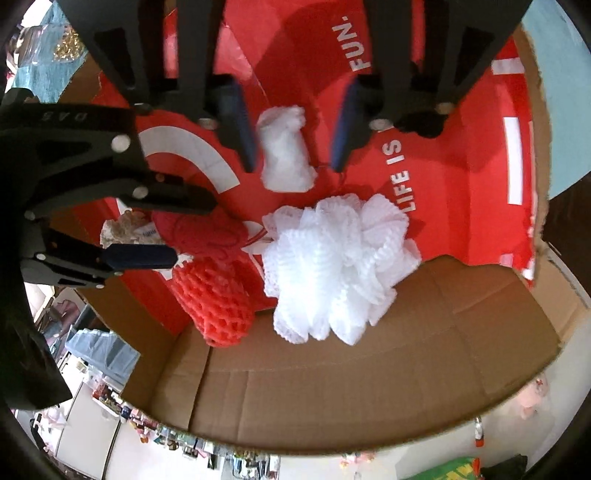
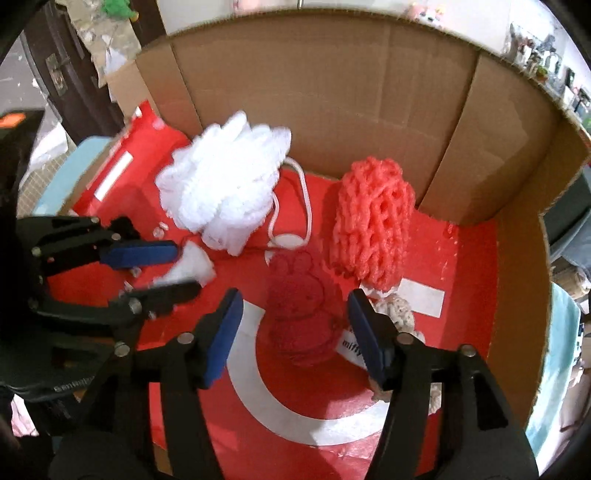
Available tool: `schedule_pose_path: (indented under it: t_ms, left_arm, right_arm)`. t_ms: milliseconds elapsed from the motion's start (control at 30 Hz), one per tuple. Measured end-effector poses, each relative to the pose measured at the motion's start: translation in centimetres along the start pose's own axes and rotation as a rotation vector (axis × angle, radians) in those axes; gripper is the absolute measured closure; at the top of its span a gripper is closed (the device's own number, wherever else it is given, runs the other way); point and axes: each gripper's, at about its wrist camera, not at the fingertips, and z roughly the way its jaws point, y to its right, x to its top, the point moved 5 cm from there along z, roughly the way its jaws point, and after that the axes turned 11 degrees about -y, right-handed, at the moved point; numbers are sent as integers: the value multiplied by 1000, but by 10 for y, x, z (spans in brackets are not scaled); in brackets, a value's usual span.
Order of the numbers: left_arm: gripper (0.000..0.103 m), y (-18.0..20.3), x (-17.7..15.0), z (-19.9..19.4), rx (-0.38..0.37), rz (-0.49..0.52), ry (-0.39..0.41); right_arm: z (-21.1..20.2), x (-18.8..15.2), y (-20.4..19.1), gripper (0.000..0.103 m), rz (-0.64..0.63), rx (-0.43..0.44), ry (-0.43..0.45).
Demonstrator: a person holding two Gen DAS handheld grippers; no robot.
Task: Organize soft objects
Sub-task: 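Open both tools to drop the pad and pouch in the box, then withdraw both tools from the box toward the remaining items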
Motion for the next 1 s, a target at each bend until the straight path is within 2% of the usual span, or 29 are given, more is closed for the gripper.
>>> schedule_pose_path:
  t_ms: [33,133,300,333,400,533,600,667,833,900,1000]
  left_arm:
    - [44,0,-1,-3,5,-4,11]
    - [34,-4,-10,-20,-14,-34,45]
    - [26,-9,-32,-67,-17,-87,141]
    - [22,-9,-39,-79,-23,-107,167]
    - [18,-7,-51,-103,-28,-132,215]
    - [4,13,-78,-160,-21,-125,359]
    - [0,24,-97,-191,0,-120,441]
    - [0,35,-119,-215,9,-124,501]
    - [0,54,-169,-243,-1,-144,561]
    - [0,61,-184,-247,-1,-144,576]
    - [0,72,-211,-247,-7,-159,602]
  right_arm:
    - [-4,-2,1,45,7,4,7]
    - [-19,-4,-3,45,24,-16,37]
    - [-61,-23,-5,43,53,-21,96]
    - [-67,-24,-8,41,58,-23,110]
    - [-94,-37,-12,28,74,-25,159]
    - [-150,-70,-26,24,97,9,258]
    - [-178,-91,-35,16,112,0,307]
    - [-201,-110,-44,13,113,-28,362]
    - [-243,-167,-67,12,105,-93,463]
    - [-254,-192,-75,6,111,-122,499]
    - [-260,-225,-87,6,106,-135,548]
